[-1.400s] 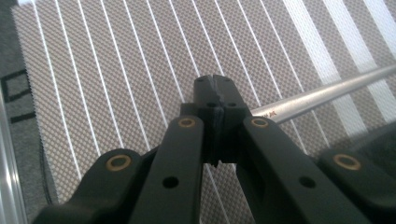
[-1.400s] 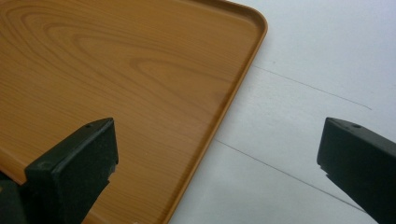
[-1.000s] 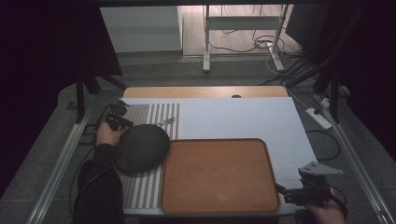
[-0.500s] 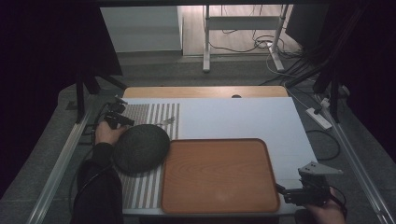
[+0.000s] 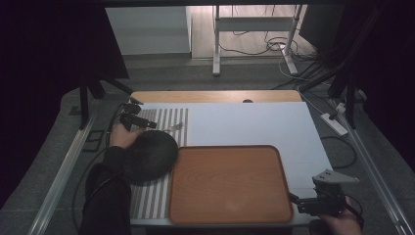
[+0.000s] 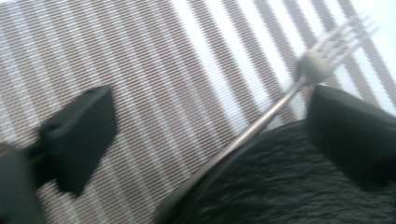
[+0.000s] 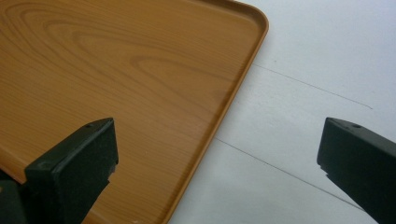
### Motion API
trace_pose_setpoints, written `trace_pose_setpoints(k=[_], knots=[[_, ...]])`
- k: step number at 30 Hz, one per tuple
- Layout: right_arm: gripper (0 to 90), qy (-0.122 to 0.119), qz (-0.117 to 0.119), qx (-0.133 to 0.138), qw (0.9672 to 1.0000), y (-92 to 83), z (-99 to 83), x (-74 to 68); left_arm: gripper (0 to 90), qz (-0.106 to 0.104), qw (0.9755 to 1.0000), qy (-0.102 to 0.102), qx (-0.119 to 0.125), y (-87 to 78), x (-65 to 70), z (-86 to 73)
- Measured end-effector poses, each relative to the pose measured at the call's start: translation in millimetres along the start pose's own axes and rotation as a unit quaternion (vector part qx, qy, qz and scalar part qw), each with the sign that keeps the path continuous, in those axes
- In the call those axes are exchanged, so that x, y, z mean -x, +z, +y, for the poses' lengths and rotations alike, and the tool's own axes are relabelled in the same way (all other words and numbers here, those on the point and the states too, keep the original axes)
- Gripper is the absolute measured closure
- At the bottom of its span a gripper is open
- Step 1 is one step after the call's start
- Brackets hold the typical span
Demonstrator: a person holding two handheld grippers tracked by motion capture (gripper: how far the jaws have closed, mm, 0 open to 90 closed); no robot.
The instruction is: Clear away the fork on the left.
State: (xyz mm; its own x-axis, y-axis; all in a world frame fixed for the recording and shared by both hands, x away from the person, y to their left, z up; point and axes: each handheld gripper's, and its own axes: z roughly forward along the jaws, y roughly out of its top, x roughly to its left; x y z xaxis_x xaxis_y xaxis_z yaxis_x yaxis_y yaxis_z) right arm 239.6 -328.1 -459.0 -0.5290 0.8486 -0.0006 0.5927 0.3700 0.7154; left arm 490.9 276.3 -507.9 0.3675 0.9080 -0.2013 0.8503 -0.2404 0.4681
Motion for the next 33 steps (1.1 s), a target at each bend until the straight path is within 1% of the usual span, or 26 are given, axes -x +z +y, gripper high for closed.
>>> trace_pose_setpoints(k=[1, 4, 11, 16, 19, 21, 25, 27, 28, 30, 31, 32, 33], knots=[[0.0, 0.0, 0.0, 0.0, 1.0, 0.0, 0.0, 0.0, 0.0, 0.001, 1.0, 0.003, 0.001, 1.1, 2.7, 1.6], [0.0, 0.0, 0.0, 0.0, 1.0, 0.0, 0.0, 0.1, 0.0, -0.007, 0.9999, 0.01, -0.002, 5.6, 9.8, 6.3], [0.0, 0.0, 0.0, 0.001, 1.0, -0.1, -0.1, 0.1, 0.0, -0.002, 0.9993, 0.027, -0.025, 20.5, 22.1, 14.8], [0.0, -0.001, -0.001, -0.001, 1.0, 0.0, 0.0, -0.3, 0.0, 0.013, 0.9985, 0.033, -0.042, 31.3, 26.4, 17.1], [0.0, -0.001, -0.001, -0.001, 1.0, -0.1, -0.1, -0.1, 0.0, 0.023, 0.9974, 0.038, -0.056, 37.4, 26.9, 17.0], [0.0, -0.001, 0.001, 0.0, 1.0, -0.1, -0.1, 0.0, 0.0, 0.026, 0.9975, 0.037, -0.055, 39.3, 27.1, 16.9], [0.0, -0.002, 0.0, -0.001, 1.0, -0.1, -0.1, -0.2, 0.0, 0.032, 0.9968, 0.04, -0.061, 40.4, 28.4, 18.4], [0.0, -0.002, 0.0, -0.001, 1.0, -0.1, -0.1, -0.3, 0.0, 0.048, 0.996, 0.043, -0.062, 41.8, 29.4, 18.8], [0.0, -0.003, -0.001, -0.001, 1.0, -0.2, -0.2, -0.3, 1.4, 0.052, 0.9957, 0.047, -0.06, 42.1, 30.0, 18.8], [0.0, -0.003, -0.001, 0.0, 1.0, -0.3, -0.2, -0.4, 2.0, 0.052, 0.9957, 0.05, -0.058, 41.4, 29.5, 18.8], [0.0, -0.003, -0.001, 0.0, 1.0, -0.3, -0.2, -0.4, 4.7, 0.055, 0.9957, 0.052, -0.055, 39.9, 28.8, 18.0], [0.0, -0.003, 0.0, -0.001, 1.0, -0.2, -0.2, -0.3, 12.9, 0.054, 0.9958, 0.054, -0.05, 37.8, 27.3, 17.0], [0.0, -0.003, 0.0, -0.001, 1.0, -0.2, -0.2, -0.3, 12.9, 0.053, 0.996, 0.055, -0.047, 36.0, 25.3, 16.1]])
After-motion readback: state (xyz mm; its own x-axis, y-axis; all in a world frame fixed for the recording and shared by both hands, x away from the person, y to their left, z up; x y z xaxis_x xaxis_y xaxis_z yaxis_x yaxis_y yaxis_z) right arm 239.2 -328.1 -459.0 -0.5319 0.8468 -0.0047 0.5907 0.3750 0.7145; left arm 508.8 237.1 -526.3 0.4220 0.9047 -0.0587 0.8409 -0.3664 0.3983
